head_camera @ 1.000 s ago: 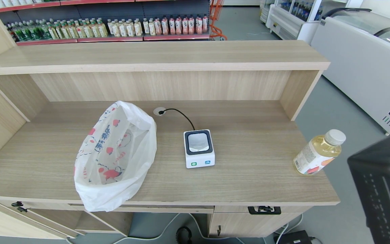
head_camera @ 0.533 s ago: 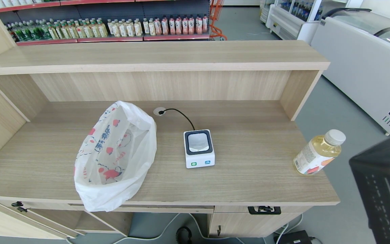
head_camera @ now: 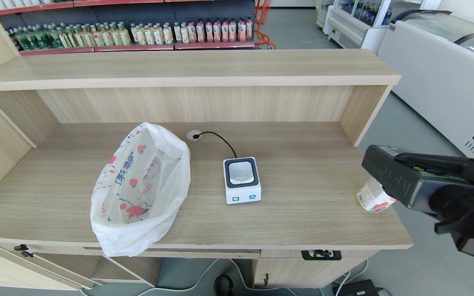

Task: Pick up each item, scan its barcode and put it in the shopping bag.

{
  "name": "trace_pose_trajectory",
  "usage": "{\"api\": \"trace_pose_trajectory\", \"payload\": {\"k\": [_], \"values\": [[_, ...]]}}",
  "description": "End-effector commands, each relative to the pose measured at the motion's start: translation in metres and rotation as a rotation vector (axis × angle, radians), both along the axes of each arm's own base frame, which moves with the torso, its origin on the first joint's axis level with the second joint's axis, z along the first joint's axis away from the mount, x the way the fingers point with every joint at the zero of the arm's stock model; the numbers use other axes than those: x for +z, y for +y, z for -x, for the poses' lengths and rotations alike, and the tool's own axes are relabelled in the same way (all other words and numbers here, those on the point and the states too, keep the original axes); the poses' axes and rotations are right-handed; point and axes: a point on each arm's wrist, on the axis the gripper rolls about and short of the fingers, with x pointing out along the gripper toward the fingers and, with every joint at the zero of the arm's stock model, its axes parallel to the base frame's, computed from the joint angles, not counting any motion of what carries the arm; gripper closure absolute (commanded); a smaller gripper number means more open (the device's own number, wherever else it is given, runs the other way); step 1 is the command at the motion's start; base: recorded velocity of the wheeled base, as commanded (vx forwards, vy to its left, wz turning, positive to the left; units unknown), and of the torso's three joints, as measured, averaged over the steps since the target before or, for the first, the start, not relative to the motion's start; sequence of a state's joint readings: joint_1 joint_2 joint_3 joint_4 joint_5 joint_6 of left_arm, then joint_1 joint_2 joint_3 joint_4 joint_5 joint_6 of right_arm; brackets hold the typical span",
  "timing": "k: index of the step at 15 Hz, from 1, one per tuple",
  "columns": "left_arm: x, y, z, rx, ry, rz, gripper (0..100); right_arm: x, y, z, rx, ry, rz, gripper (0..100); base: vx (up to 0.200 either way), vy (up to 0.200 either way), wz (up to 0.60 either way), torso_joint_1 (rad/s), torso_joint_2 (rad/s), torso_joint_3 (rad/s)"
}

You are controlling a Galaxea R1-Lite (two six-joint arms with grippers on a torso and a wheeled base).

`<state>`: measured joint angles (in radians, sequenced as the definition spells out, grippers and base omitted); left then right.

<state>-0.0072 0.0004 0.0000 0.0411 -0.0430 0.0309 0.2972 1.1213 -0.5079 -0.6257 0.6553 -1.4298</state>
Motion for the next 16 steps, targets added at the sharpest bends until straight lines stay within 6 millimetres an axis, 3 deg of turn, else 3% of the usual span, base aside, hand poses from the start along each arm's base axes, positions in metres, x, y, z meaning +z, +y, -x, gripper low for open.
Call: {"api": "trace_pose_trajectory", "payload": {"k": [1, 3, 6, 7, 9, 12, 16], "values": [[0.0, 0.0, 0.0, 0.0, 0.0, 0.0, 0, -0.021, -0.039, -0.004, -0.176, 0.374, -0.15, 100, 0.0, 0.0, 0.0, 0.0, 0.0, 0.0], [0.0, 0.0, 0.0, 0.001, 0.0, 0.0, 0, -0.01, -0.04, 0.007, -0.205, 0.629, -0.419, 100, 0.0, 0.0, 0.0, 0.0, 0.0, 0.0], [0.0, 0.0, 0.0, 0.001, 0.0, 0.0, 0, 0.02, -0.037, 0.004, -0.196, 0.985, -0.942, 100, 0.0, 0.0, 0.0, 0.0, 0.0, 0.0], [0.0, 0.0, 0.0, 0.0, 0.0, 0.0, 0, 0.024, -0.037, 0.003, -0.174, 1.028, -1.011, 100, 0.0, 0.0, 0.0, 0.0, 0.0, 0.0], [0.0, 0.0, 0.0, 0.001, 0.0, 0.0, 0, 0.032, -0.041, -0.019, -0.115, 1.349, -1.392, 100, 0.0, 0.0, 0.0, 0.0, 0.0, 0.0], [0.0, 0.0, 0.0, 0.001, 0.0, 0.0, 0, 0.029, -0.046, -0.039, -0.023, 1.511, -1.539, 100, 0.0, 0.0, 0.0, 0.0, 0.0, 0.0], [0.0, 0.0, 0.0, 0.001, 0.0, 0.0, 0, 0.026, -0.043, -0.039, 0.037, 1.598, -1.467, 100, 0.0, 0.0, 0.0, 0.0, 0.0, 0.0]]}}
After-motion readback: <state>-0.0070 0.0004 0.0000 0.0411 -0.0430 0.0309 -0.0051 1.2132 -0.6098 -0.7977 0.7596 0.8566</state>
